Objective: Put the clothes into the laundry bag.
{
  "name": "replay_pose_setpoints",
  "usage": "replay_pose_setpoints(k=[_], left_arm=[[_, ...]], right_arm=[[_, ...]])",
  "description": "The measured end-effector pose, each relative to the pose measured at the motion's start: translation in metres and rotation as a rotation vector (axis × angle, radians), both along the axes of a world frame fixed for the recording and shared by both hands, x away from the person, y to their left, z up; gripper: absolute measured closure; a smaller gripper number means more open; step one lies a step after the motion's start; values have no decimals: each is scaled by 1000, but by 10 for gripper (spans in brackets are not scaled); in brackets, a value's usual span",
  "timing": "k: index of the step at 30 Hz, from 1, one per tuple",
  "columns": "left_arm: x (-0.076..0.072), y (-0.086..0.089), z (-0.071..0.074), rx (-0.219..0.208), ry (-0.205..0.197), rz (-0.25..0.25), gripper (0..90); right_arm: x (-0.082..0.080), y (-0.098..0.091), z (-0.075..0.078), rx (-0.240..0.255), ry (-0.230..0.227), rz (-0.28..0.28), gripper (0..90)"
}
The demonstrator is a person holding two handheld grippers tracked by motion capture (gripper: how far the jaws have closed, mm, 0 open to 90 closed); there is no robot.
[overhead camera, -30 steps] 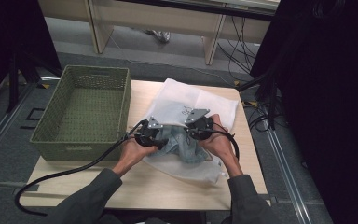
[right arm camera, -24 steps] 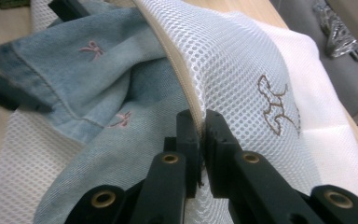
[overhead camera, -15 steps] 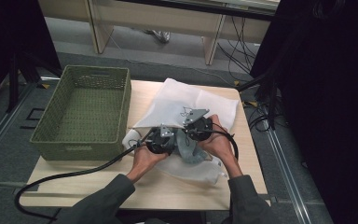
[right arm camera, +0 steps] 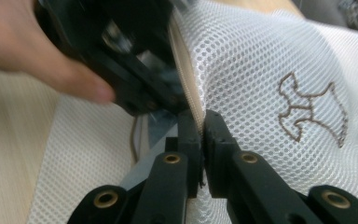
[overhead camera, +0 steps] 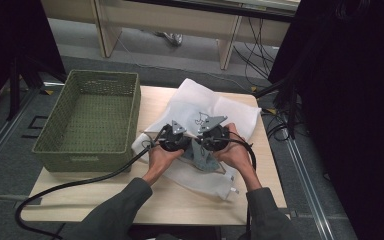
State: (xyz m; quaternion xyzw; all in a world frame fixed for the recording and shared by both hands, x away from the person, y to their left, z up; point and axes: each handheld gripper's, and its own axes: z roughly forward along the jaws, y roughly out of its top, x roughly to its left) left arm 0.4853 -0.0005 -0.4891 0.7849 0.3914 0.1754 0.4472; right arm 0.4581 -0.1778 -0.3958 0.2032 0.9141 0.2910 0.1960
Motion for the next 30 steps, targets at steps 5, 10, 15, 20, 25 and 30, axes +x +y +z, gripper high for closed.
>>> replay_pose_setpoints(k=[5,10,15,20,25,30], left_arm=[[-19,21,8,101,52,-94,272],[-40,39,12,171,40,-127,247],[-41,37,1,195,76,-138,374],[-28,17,-7,142,53,-129,729],[-9,-2,-5,133,11,-118,830],[5,-14,6,80,-71,-44,828]], right_arm=[[1,-4,-2,1,-9,-8,875],[1,-3,-3,1,4,-6,874],[1,-2,-3,10,-1,-14,873],[3,-1,-2,-1,-12,-6,873],[3,-3,0,16,-8,-5,873],[6,-9,2,36,-19,-9,873]])
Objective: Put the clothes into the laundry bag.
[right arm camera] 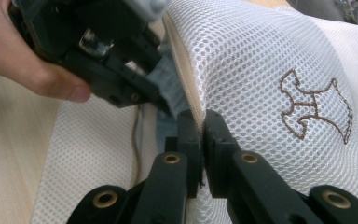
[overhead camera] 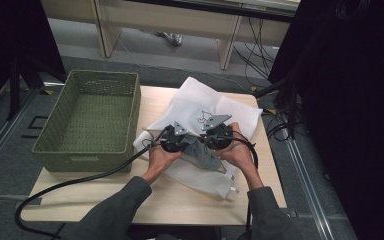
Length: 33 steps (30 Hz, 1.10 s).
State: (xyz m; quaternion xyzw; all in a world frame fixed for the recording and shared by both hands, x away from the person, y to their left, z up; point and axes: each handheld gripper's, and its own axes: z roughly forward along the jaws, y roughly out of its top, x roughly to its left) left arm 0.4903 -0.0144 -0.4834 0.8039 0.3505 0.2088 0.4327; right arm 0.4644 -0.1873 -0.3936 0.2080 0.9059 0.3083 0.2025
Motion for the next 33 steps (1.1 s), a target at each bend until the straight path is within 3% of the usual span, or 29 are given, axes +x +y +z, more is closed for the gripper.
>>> replay_pose_setpoints(k=[1,3,4,5,7,9,13,16,18,20,22,23,24,28,31,32,33], left_arm=[[1,-4,-2,-50,1,18,825],[4,-4,-12,-70,24,29,801],[3,-3,-16,-55,40,22,782],[1,1,-18,16,41,-9,768],[-4,-1,-20,9,36,-29,732],[-5,3,-14,53,52,-74,650],[-14,8,-4,43,90,-117,469],[-21,16,0,17,126,-123,390],[-27,22,1,29,128,-141,345],[-30,28,2,89,100,-151,345],[-36,34,4,64,128,-139,311],[-39,39,5,43,122,-143,301],[-41,42,8,58,111,-146,301],[-46,52,20,32,109,-134,313],[-48,57,30,-9,94,-127,406],[-45,58,33,-18,101,-120,489],[-43,60,35,-20,102,-98,489]], right_arm=[[0,-1,0,6,3,0,874],[0,-1,0,-1,4,3,874],[0,0,-2,0,13,5,873],[0,2,-3,-9,17,9,874],[0,4,-6,-19,26,4,873],[-1,5,-8,-24,35,-8,873],[0,3,-7,-9,24,1,872],[-1,1,-7,-6,39,-9,870],[-3,2,-6,-7,31,-12,869],[-2,1,-6,-7,35,-6,866],[-1,1,-7,-14,27,-7,865],[-1,1,-7,-11,21,6,863],[-1,1,-7,-11,21,6,863],[-1,1,-8,-18,22,4,859],[-1,2,-7,-10,29,-6,857],[-2,1,-8,-18,27,-4,856],[-2,1,-8,-18,27,-4,855]])
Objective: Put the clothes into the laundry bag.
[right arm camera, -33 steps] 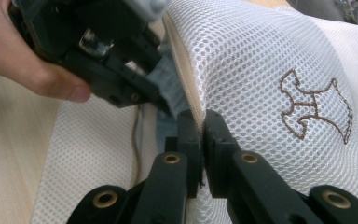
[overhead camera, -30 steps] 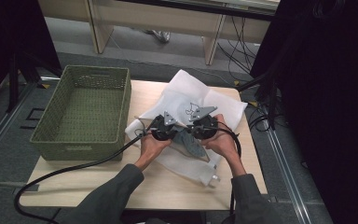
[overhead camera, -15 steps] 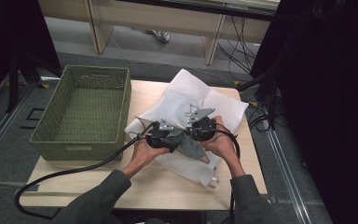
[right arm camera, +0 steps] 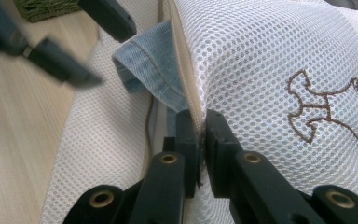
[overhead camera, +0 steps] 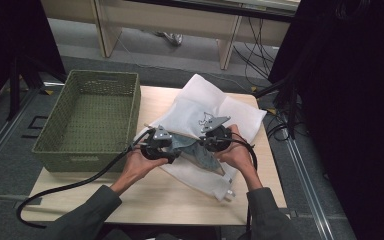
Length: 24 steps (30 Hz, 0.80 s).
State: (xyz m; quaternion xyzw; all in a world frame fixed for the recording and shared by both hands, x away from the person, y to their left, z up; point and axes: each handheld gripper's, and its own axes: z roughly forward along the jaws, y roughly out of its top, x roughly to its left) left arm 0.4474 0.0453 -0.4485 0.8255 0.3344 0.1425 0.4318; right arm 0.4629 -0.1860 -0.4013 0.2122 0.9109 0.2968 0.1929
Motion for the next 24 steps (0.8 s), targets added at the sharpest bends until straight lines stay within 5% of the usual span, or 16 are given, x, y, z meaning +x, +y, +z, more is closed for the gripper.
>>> replay_pose_setpoints(k=[1,6,8,10,12,16,18,22,24], left_arm=[[2,1,1,2,2,16,572],[13,4,-4,59,6,78,718],[18,2,-12,87,26,67,662],[24,-4,-28,96,120,64,623],[29,-10,-44,111,130,102,600],[39,-13,-56,25,168,140,558],[39,-14,-54,21,155,135,557],[44,-16,-53,37,124,129,828],[48,-20,-56,20,115,137,834]], right_arm=[[1,0,0,-1,-7,10,856],[-1,0,0,4,3,-12,855],[0,0,1,8,14,-17,855],[0,1,0,7,10,-7,854],[-1,1,-1,-8,8,-14,855],[-2,2,-1,3,11,-9,854],[-1,0,-1,-2,9,-8,855],[-1,0,0,0,8,-6,856],[-1,0,0,2,12,-9,857]])
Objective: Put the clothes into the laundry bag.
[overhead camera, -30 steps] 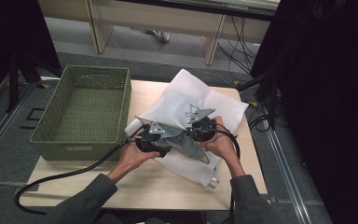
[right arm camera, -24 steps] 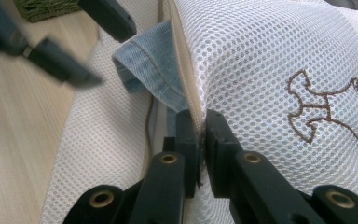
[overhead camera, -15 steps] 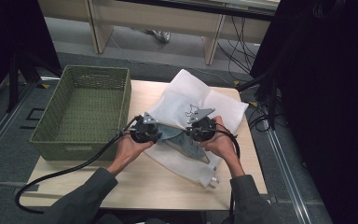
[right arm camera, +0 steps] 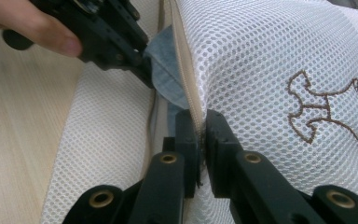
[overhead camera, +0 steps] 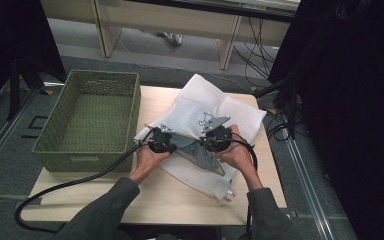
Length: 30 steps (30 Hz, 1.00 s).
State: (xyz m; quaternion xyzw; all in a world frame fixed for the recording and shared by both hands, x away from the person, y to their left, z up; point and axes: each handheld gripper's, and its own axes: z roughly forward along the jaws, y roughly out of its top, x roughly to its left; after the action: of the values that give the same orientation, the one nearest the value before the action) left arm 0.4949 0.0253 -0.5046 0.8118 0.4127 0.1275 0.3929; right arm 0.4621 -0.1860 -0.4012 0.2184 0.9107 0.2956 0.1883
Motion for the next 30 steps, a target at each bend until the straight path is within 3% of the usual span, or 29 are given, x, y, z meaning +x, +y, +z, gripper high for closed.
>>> replay_pose_setpoints(k=[1,3,6,7,10,12,15,16,18,21,26,30], left_arm=[[1,-2,-1,-6,-4,-7,836],[3,-8,1,13,-59,-24,837],[4,-16,15,-47,-112,-7,838],[5,-18,19,-30,-137,-18,838],[8,-21,12,8,-119,-25,833],[8,-19,5,2,-104,-12,827],[5,-16,3,10,-72,-56,784],[3,-14,3,27,-78,-65,750],[-5,-9,7,52,-82,-75,627],[-14,2,15,52,-73,-87,525],[-25,22,25,64,-61,-55,443],[-27,30,32,35,-37,-52,394]], right_arm=[[0,0,0,-2,-1,-2,859],[0,0,1,-4,-9,20,863],[-2,0,2,-17,-1,9,867],[-1,0,3,-25,-13,14,868],[-2,1,2,-21,2,13,869],[-2,2,0,-19,18,18,868],[-1,3,-3,-28,16,34,867],[-1,3,-4,-31,25,37,867],[-2,2,-5,-38,37,19,867],[0,2,-7,-28,26,33,867],[0,4,-11,-43,24,37,866],[-1,4,-11,-55,59,23,866]])
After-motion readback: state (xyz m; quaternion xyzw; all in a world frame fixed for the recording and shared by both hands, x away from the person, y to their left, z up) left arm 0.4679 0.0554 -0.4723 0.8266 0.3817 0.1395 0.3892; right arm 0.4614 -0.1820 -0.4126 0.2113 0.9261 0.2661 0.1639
